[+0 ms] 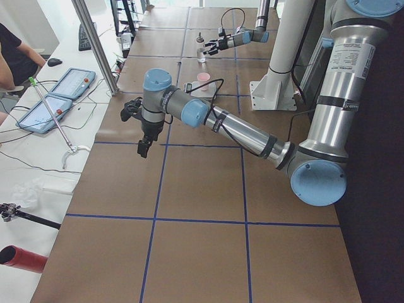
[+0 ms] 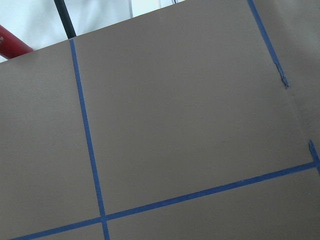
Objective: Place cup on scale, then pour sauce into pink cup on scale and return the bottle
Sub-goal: 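Lower the glass bottle to its spot and release it with the right gripper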
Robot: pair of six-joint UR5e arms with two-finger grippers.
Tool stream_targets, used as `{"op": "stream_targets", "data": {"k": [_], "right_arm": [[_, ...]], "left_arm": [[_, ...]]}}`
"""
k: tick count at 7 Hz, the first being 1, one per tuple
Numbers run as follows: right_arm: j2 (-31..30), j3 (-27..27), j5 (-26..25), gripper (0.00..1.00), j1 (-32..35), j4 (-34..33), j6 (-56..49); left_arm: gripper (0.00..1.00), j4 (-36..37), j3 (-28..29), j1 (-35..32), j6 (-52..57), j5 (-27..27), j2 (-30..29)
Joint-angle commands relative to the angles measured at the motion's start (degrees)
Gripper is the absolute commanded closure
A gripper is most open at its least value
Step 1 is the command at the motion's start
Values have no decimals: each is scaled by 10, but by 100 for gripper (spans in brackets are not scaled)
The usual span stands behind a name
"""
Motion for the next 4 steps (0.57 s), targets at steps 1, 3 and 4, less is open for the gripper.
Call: {"op": "stream_targets", "data": {"k": [1,3,4], "right_arm": [[-61,1,-27,0,-56,91,1],[-155,-3,-13,0,-60,248,-42],[-189,-21,7,0,-60,359,-95]], "left_arm": [[0,-1,1,0,0,0,0],[0,-2,7,-9,5,1,10],[0,-4,7,-11,6,1,15]]}}
